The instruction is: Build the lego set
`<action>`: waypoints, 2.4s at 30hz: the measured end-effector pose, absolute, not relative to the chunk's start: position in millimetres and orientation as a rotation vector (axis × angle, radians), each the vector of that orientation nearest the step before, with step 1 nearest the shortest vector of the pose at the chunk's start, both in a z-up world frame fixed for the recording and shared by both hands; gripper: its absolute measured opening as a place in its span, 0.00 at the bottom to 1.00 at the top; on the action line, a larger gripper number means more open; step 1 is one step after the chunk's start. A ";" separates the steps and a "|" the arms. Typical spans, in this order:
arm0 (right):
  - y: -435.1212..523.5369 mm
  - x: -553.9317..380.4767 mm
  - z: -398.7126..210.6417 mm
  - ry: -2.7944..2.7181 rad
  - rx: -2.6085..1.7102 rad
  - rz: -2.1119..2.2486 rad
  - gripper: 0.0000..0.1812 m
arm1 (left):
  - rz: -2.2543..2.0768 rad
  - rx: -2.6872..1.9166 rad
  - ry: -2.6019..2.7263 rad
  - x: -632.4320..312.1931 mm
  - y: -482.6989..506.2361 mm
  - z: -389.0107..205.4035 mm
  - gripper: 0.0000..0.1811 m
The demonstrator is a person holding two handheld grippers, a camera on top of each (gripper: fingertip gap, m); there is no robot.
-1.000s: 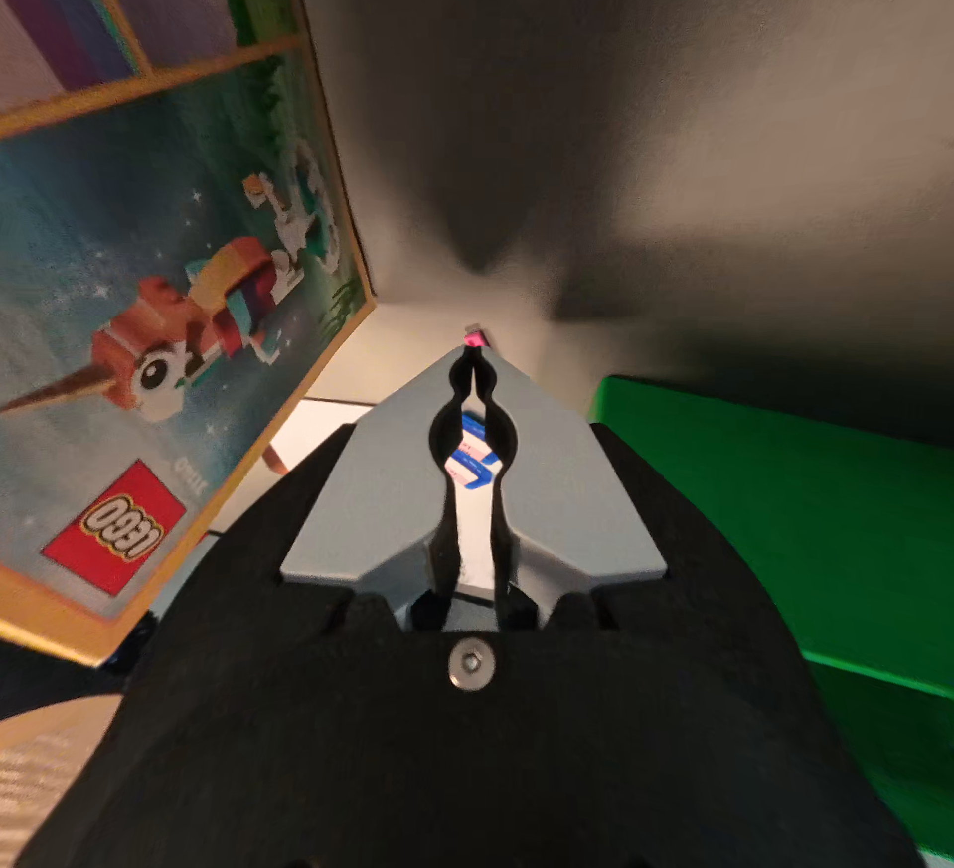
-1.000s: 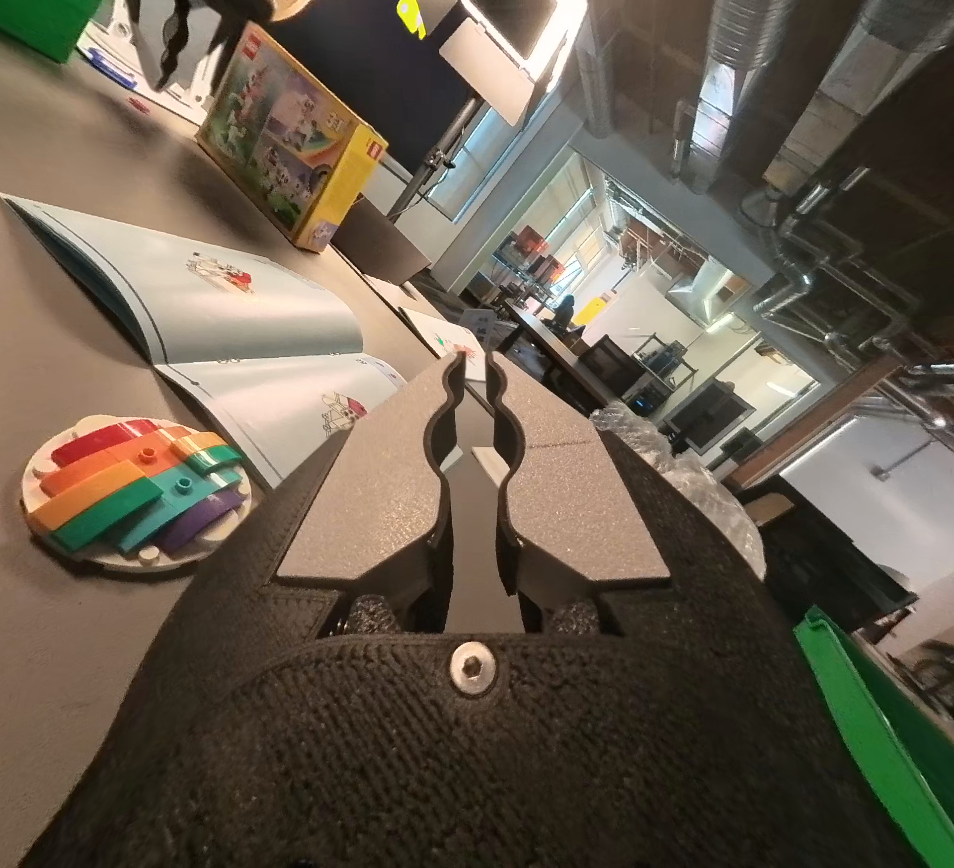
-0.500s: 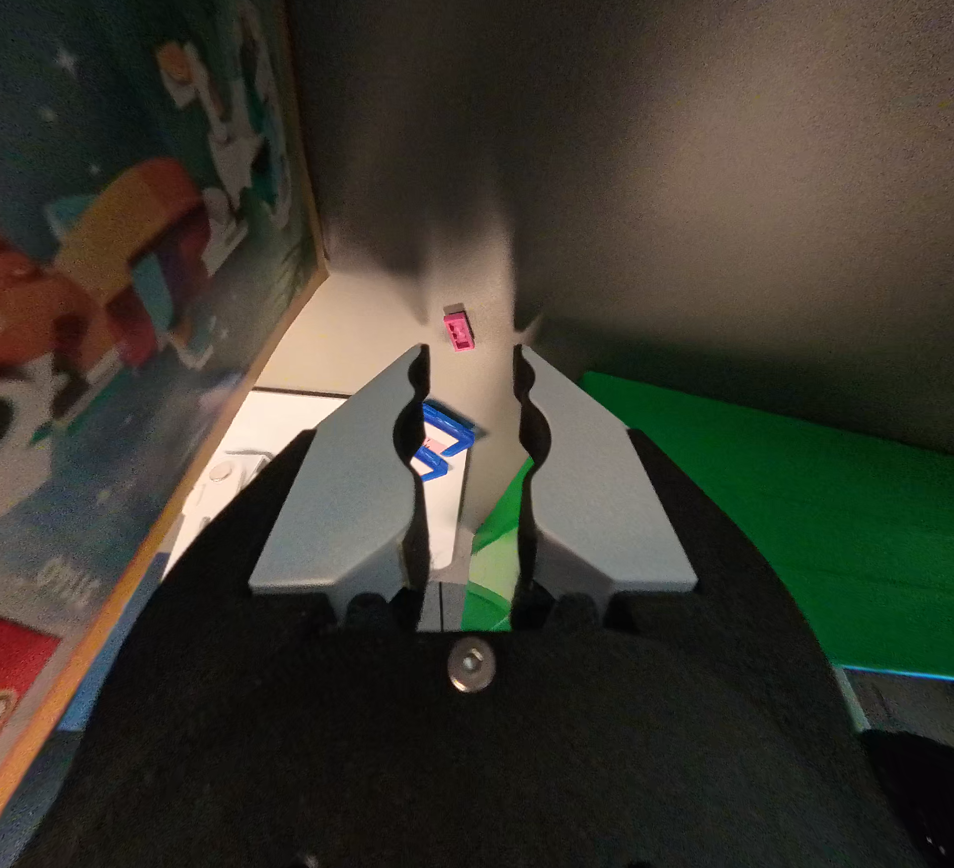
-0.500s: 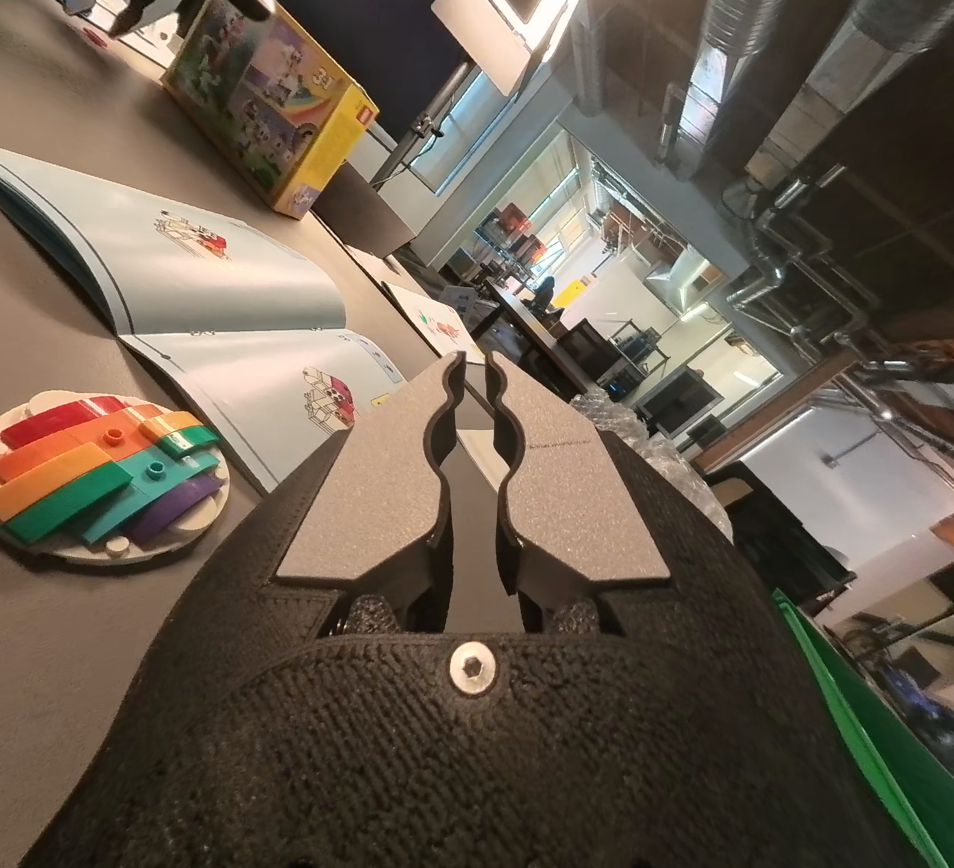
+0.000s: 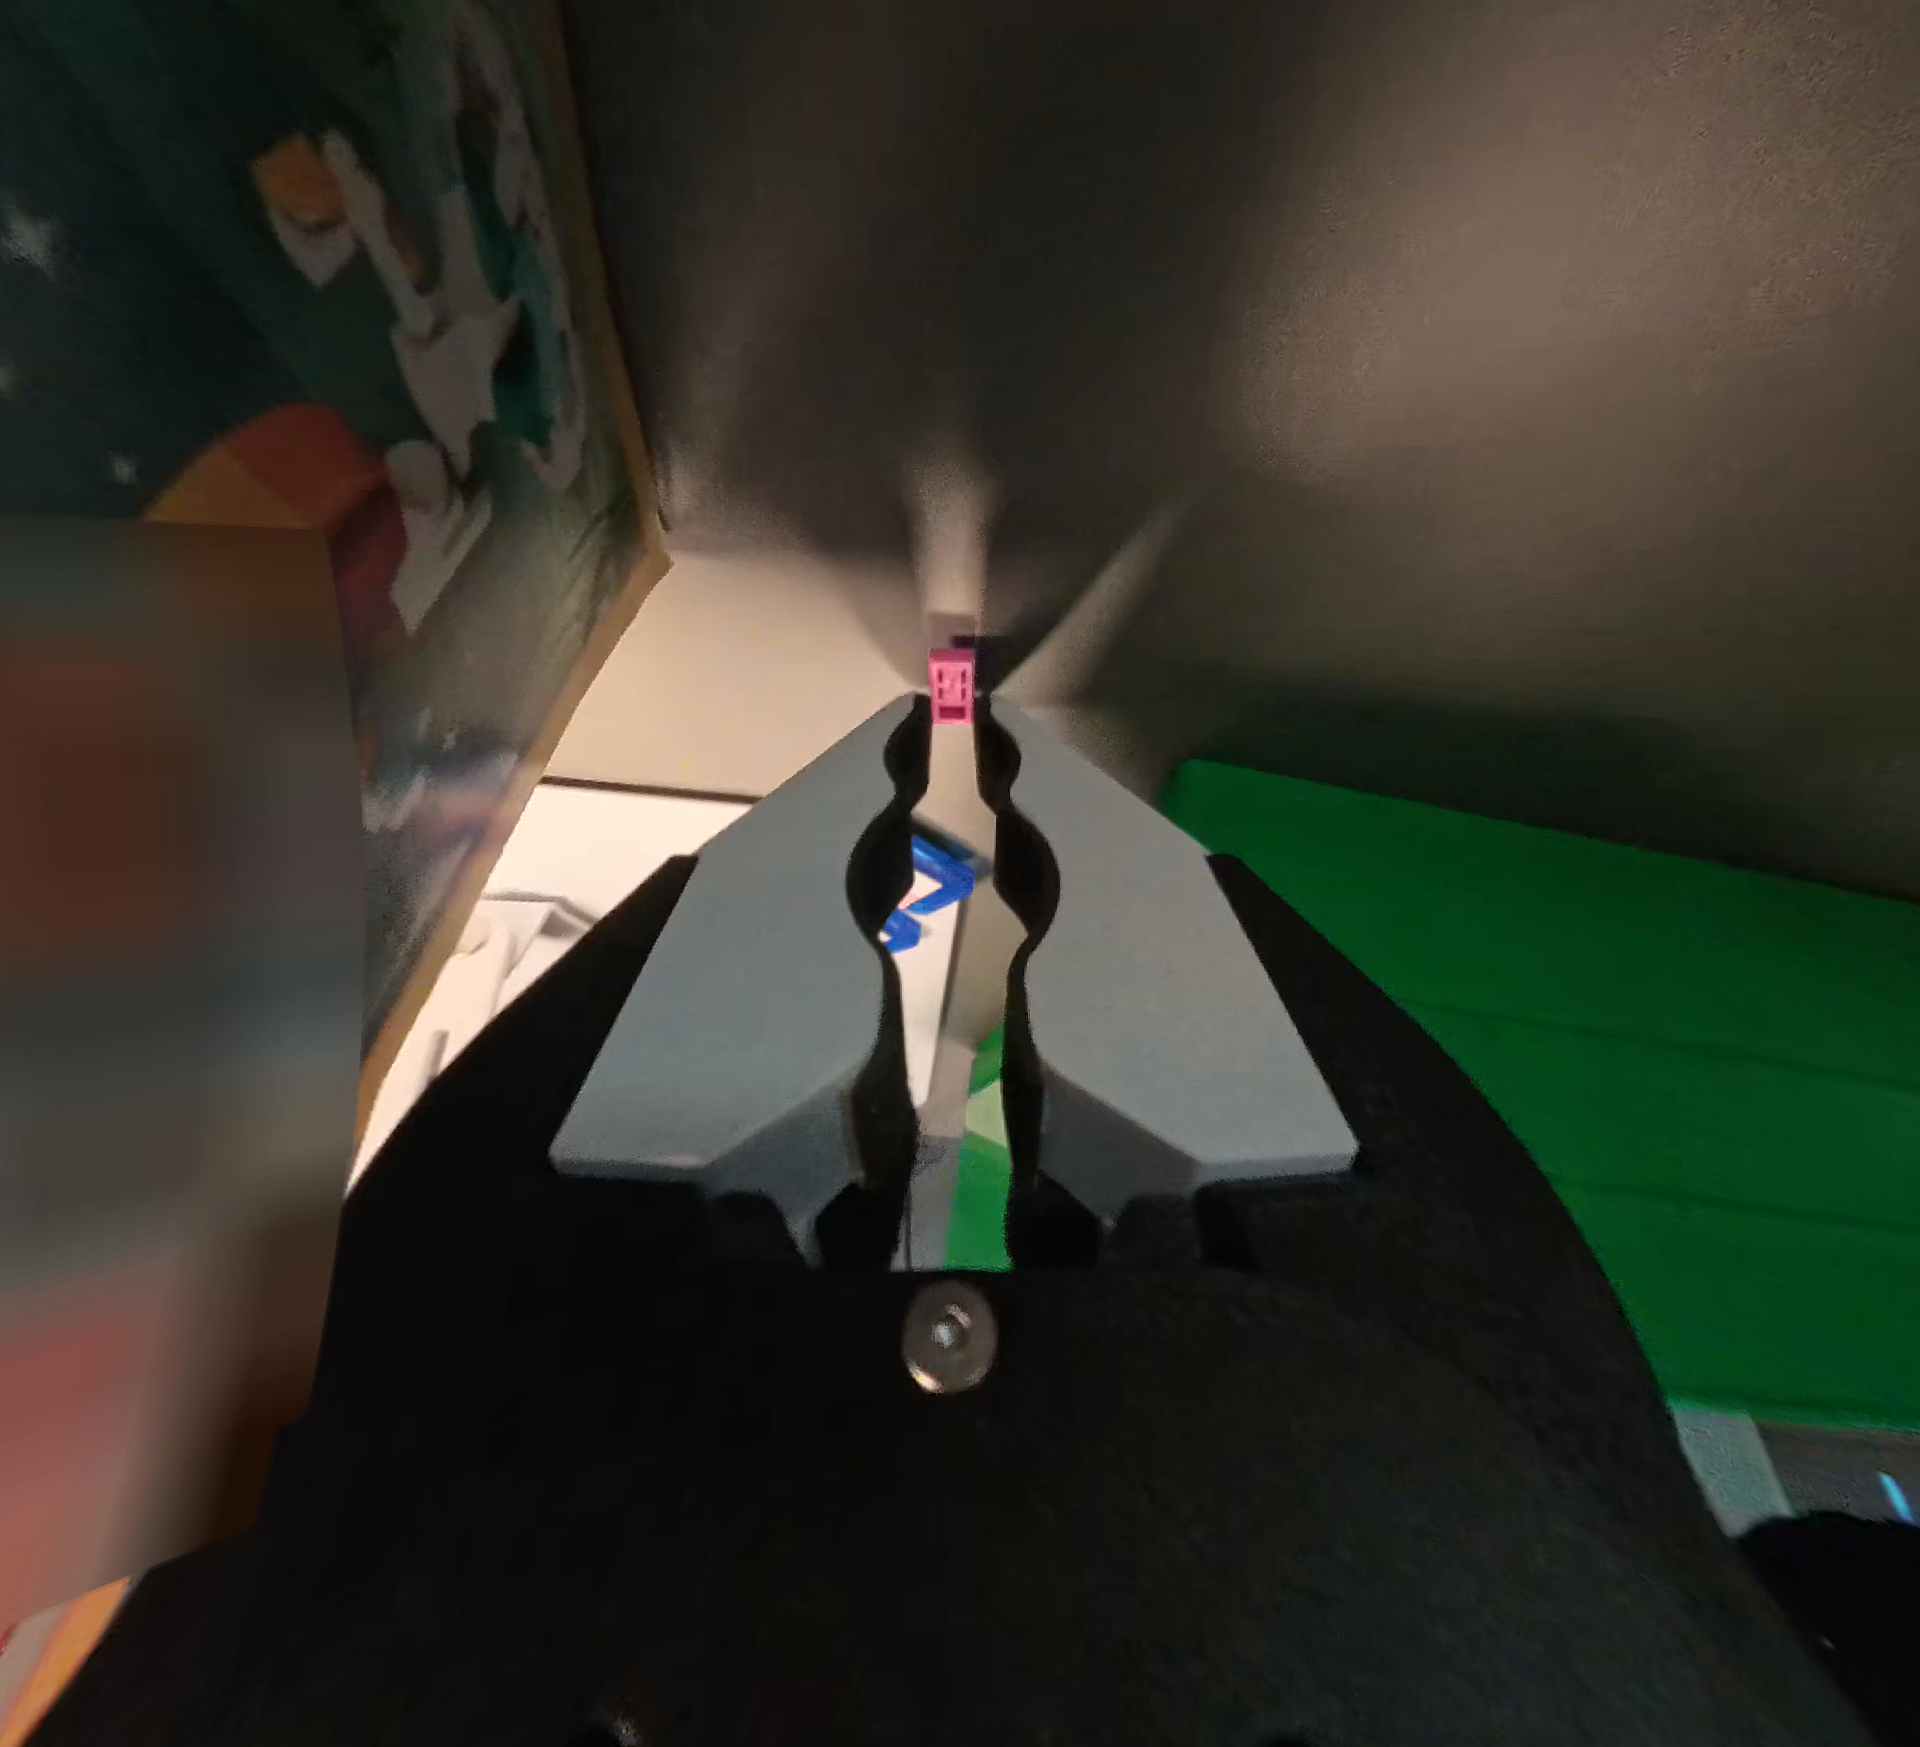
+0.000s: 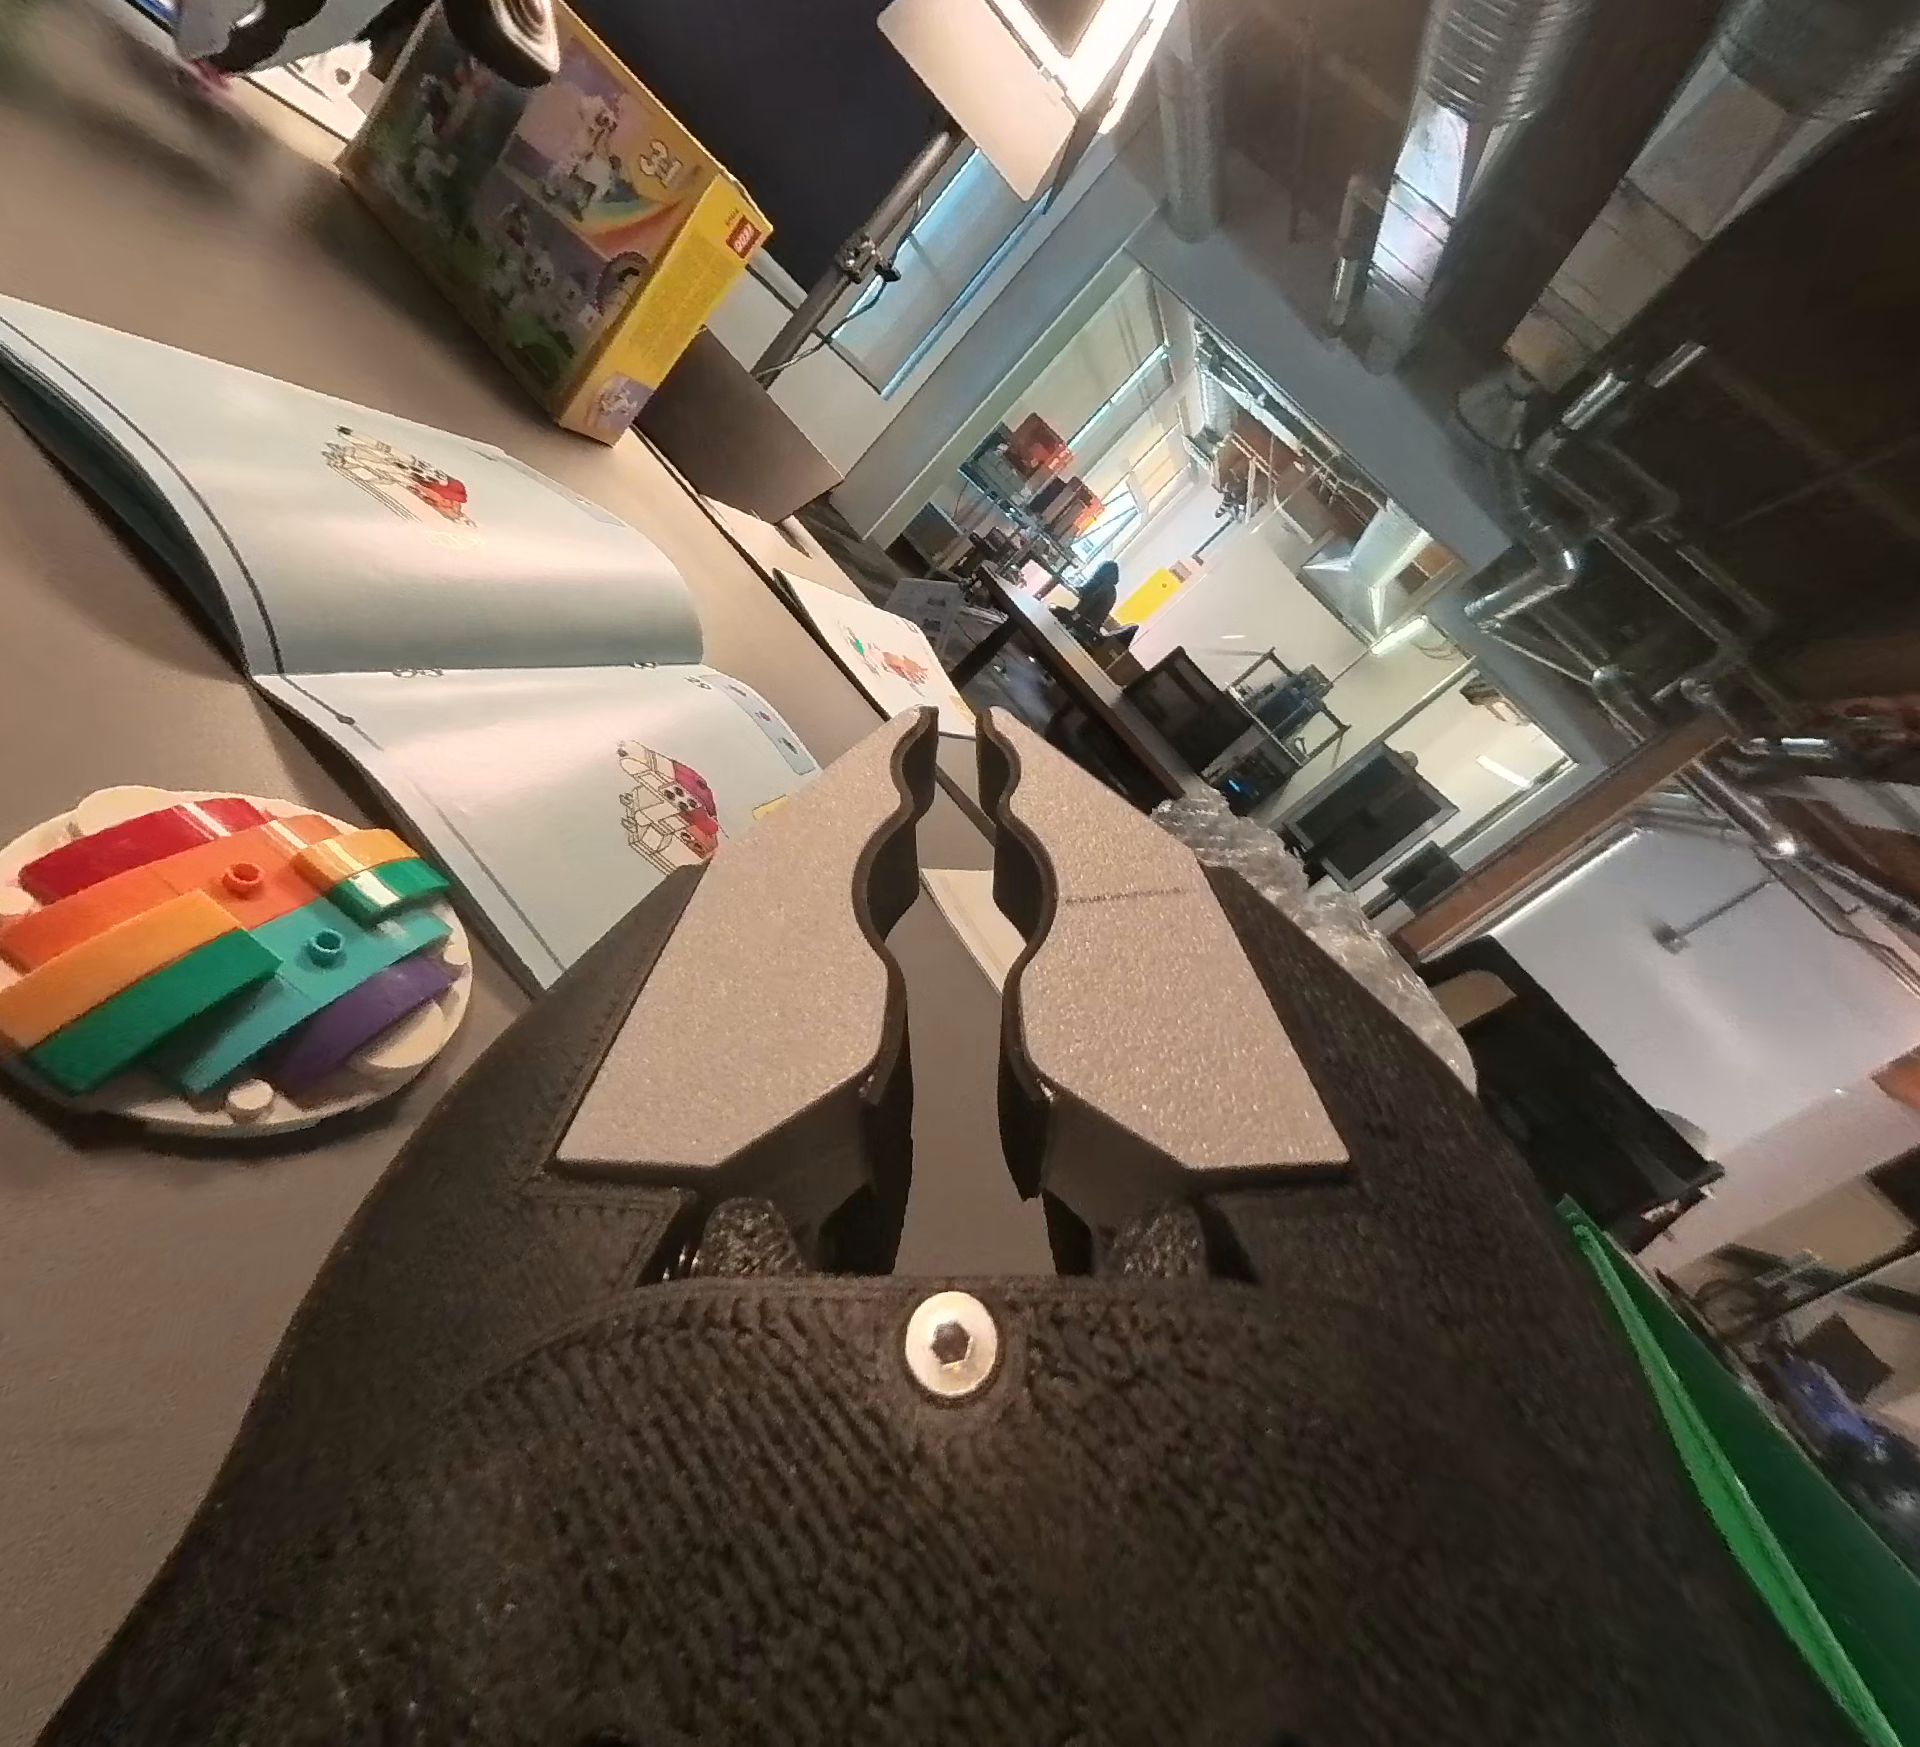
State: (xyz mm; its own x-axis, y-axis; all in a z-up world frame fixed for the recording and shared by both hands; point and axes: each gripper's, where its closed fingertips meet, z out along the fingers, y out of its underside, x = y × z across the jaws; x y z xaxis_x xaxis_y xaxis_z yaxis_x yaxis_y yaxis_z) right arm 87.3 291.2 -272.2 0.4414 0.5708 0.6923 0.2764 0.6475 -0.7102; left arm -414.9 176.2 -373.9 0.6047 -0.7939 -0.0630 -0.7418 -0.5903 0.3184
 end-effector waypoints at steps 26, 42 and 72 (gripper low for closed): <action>314.1 105.5 -266.5 -1.018 -0.978 0.153 0.03 | -0.207 3.779 -2.009 -63.8 170.1 -277.9 0.04; 335.4 110.2 -262.0 -0.893 -1.069 0.036 0.04 | 2.686 3.360 -1.481 -21.2 123.2 -247.8 0.04; 171.5 112.0 -368.9 -1.158 -1.991 0.567 0.08 | 2.993 3.026 -1.118 -18.6 136.3 -248.0 0.04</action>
State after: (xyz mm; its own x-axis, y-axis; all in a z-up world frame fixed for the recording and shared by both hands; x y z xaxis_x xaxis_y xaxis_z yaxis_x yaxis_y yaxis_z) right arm 112.0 171.5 -368.9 0.4925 0.8703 -0.0051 0.5378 -0.3090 -0.7844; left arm -18.6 136.3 -248.0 0.3110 -0.8757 0.3694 0.4191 -0.2225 -0.8803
